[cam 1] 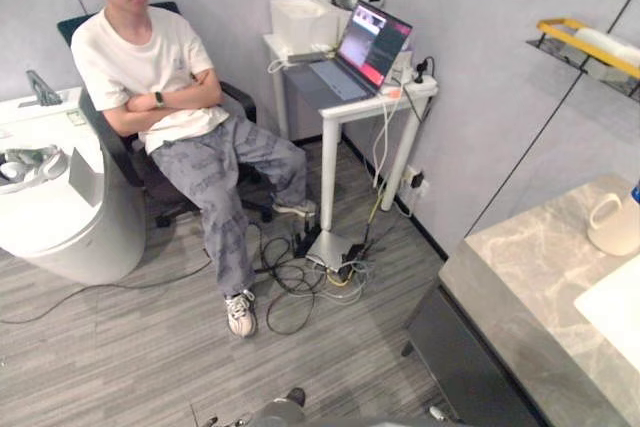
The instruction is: Organize washtable
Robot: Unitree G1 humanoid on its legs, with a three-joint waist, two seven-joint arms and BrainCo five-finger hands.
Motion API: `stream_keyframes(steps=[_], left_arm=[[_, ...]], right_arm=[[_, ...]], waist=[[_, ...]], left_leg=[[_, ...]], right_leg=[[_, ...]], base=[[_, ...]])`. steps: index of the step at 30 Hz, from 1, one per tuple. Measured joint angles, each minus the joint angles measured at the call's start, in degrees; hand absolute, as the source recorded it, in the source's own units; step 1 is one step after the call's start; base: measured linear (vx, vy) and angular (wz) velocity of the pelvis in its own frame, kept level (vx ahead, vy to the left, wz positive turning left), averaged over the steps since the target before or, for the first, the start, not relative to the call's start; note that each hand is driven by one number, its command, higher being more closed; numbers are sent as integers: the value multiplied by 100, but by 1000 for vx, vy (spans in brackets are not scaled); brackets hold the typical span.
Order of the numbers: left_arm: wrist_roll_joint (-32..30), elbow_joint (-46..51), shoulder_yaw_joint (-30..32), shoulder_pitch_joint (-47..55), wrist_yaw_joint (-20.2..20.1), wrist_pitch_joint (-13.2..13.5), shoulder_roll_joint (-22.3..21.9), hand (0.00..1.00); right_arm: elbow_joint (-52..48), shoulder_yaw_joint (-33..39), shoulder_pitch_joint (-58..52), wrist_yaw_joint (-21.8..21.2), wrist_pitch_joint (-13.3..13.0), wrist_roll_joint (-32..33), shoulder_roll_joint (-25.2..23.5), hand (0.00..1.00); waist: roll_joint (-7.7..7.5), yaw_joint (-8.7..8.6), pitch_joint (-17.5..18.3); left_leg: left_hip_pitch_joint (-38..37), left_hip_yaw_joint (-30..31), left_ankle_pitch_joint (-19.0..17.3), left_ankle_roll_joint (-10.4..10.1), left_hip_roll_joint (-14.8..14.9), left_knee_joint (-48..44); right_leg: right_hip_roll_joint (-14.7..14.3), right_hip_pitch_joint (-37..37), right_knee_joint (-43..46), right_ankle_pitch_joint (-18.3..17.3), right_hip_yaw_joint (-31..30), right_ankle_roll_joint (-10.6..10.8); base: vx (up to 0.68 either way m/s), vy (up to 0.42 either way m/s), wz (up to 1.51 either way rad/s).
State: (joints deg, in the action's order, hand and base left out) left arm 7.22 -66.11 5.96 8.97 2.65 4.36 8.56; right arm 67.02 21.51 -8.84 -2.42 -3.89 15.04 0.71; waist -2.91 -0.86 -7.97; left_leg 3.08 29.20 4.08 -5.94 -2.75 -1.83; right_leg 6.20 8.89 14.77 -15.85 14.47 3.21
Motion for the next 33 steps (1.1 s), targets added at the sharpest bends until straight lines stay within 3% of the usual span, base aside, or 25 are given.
stream_keyframes(steps=[2, 3, 4, 5, 6, 7, 9, 10, 11, 12, 13, 15, 19, 26, 28, 29, 31, 32, 33], left_arm=[[10, 39, -81, -18, 26, 7, 1, 0], [73, 46, -73, -25, 32, 20, 20, 0], [127, 56, -64, -93, 34, 45, 82, 0], [144, 58, -52, -103, 51, 52, 77, 0], [185, 55, -18, -48, 110, 59, -23, 0], [182, 58, 18, -3, 116, 61, -111, 0], [153, 87, 6, -58, 96, 109, -123, 0], [144, 86, -31, -94, 87, 129, -108, 0], [101, 37, 52, -127, 55, 99, -50, 0], [87, -24, 202, -97, 13, 70, -108, 0], [56, -47, 314, -35, -3, 38, -146, 0], [-73, -87, 355, 123, -27, -9, -158, 0], [-139, -173, 348, 106, -84, -76, -158, 0], [-276, -203, 300, 115, -122, -89, -142, 0], [-290, -199, 190, 112, -125, -94, -112, 0], [-301, -196, 37, 108, -135, -104, -65, 0], [-323, -221, -141, 65, -126, -148, -112, 0], [-332, -236, -212, 32, -133, -143, -114, 0], [-362, -238, -223, -39, -139, -145, -65, 0]], right_arm=[[-44, -32, 5, -2, 4, -91, 44, 0], [-40, -75, 15, 0, 1, -211, 34, 0], [-37, -139, 28, -4, -9, -361, 32, 0], [-51, -139, 56, -5, -10, -427, 43, 0], [-65, -152, 71, -16, -3, -474, 116, 0], [-90, -159, 118, -19, -3, -512, 228, 0], [-11, -65, 172, -5, 34, -572, 284, 0], [21, 4, 184, -8, 39, -590, 253, 0], [122, 86, 191, 14, 44, -623, 115, 0], [126, 200, 184, 14, 41, -632, 115, 0], [125, 308, 185, 9, 49, -674, 125, 0], [130, 402, 202, 93, 75, -729, 82, 0], [127, 471, 232, 106, 71, -708, 59, 0], [115, 519, 226, 124, 54, -594, 21, 0], [75, 508, 219, 129, 55, -596, 17, 0], [-23, 507, 138, 139, 66, -595, -15, 0], [-203, 540, -68, 128, 70, -490, 14, 0], [-331, 533, -114, 127, 69, -407, 20, 0], [-353, 499, -134, 134, 70, -377, 4, 0]], waist=[[40, 21, -9], [-87, 18, -31], [-191, 43, -59], [-163, 48, -104], [-90, 41, -129], [158, 20, -122], [224, -43, -83], [212, -114, -72], [22, -161, -28], [66, -122, -40], [97, -139, -50], [60, -87, 18], [105, -69, 37], [102, -122, 60], [77, -134, 55], [-6, -144, 48], [148, -184, 34], [262, -188, 56], [275, -213, 36]], left_leg=[[224, -398, -89, 142, 109, 35], [333, -759, -196, 304, 156, 56], [933, -2158, -259, 450, 213, -1309], [1072, -2752, -308, 517, 305, -2046], [1084, -3794, -834, 718, 605, -2927], [1073, -4467, -1111, 815, 823, -2879], [938, -4385, -1072, 854, 507, -2129], [771, -4160, -855, 1046, 230, -1373], [571, -4444, -889, 941, 70, -852], [473, -4946, -960, 917, 354, -1081], [357, -4976, -861, 950, 314, -895], [-20, -4771, -355, 1039, -52, -23], [-188, -4631, 55, 977, -169, 751], [-243, -4502, 157, 923, -90, 775], [-254, -4324, 138, 961, -230, 775], [-272, -4129, 2, 1061, -392, 775], [-315, -3701, -20, 1205, -452, 764], [-418, -3354, 81, 1231, -415, 726], [-420, -3037, 151, 1205, -430, 619]], right_leg=[[-5, -15, -25, 27, 341, -42], [104, -27, -167, 111, 477, -129], [327, -136, -125, 201, 815, -66], [413, -165, -34, 208, 869, -33], [464, -193, 40, 197, 913, -1], [360, -198, 127, 161, 997, 53], [327, -329, 27, 21, 944, 176], [240, -296, -219, 94, 885, 41], [441, -201, -542, 380, 1037, 94], [472, -82, -540, 424, 1292, 188], [450, 22, -537, 397, 1395, 235], [584, 73, -625, 415, 1382, 224], [530, -27, -708, 465, 1383, 295], [417, 52, -740, 516, 1439, 268], [558, 91, -566, 377, 1652, 384], [751, 106, -261, 232, 1824, 600], [921, -135, 899, 286, 1362, 512], [842, -554, 1819, 448, 451, 198], [711, -737, 2146, 208, -326, 171]], base=[[-64, -15, 91], [-53, 76, 84], [-44, 94, 78], [-39, 93, 62], [-21, 92, 48], [-15, 125, 59], [-29, 91, 105], [-18, 73, 166], [41, 63, 161], [52, 49, 127], [61, 47, 87], [10, 72, 59], [-104, 6, 16], [-91, -67, 4], [-11, -1, 50], [56, -15, 93], [99, 7, 113], [136, 71, 139], [141, 72, 143]])
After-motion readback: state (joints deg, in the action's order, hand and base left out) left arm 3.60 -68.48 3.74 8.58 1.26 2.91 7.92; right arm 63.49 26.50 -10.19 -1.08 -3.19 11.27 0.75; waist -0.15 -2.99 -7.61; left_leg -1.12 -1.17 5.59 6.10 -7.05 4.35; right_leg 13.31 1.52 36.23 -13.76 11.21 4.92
